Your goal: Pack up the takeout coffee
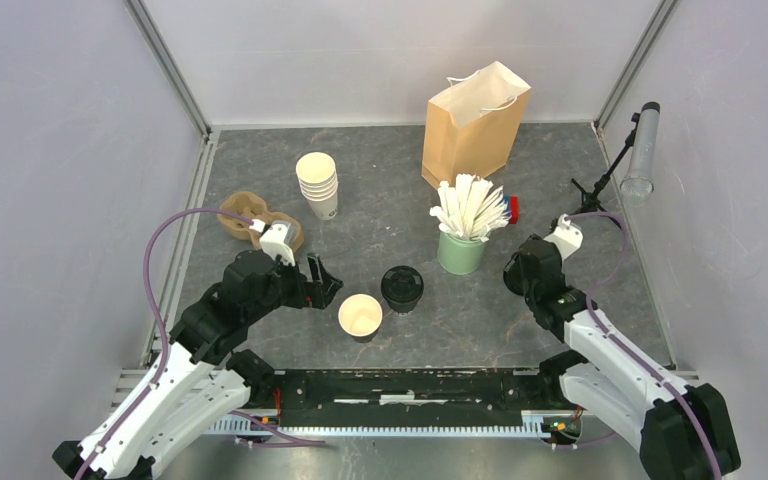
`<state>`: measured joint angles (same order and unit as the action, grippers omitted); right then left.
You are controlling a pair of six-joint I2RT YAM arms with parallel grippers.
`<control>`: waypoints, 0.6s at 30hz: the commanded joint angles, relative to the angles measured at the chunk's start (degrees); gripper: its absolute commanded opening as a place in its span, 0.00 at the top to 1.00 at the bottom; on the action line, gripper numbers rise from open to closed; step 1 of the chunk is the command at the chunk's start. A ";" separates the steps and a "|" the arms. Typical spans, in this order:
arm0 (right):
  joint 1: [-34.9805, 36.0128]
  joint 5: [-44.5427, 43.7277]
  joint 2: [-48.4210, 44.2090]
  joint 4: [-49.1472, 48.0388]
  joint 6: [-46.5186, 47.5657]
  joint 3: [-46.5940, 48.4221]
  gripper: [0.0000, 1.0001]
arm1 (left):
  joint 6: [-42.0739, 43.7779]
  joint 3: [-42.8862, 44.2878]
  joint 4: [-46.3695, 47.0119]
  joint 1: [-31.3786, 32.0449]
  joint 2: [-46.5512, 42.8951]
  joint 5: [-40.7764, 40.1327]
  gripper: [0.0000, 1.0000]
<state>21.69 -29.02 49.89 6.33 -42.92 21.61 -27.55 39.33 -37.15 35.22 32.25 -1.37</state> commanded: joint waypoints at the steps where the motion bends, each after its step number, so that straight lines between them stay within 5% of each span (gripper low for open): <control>1: -0.16 -0.94 1.83 -2.00 -2.12 2.30 0.62 | 2.15 0.05 1.50 0.22 -0.15 0.40 0.00; 15: -0.17 -0.36 5.63 -5.08 -2.74 1.59 0.72 | 2.15 0.10 1.47 0.24 -0.02 0.20 0.00; 18: -0.16 -0.60 6.09 -4.26 -3.00 2.19 0.66 | 2.16 0.10 1.46 0.28 0.05 0.14 0.00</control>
<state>21.69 -28.73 55.37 3.38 -45.08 21.69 -27.55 39.33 -37.15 35.24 32.25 -1.37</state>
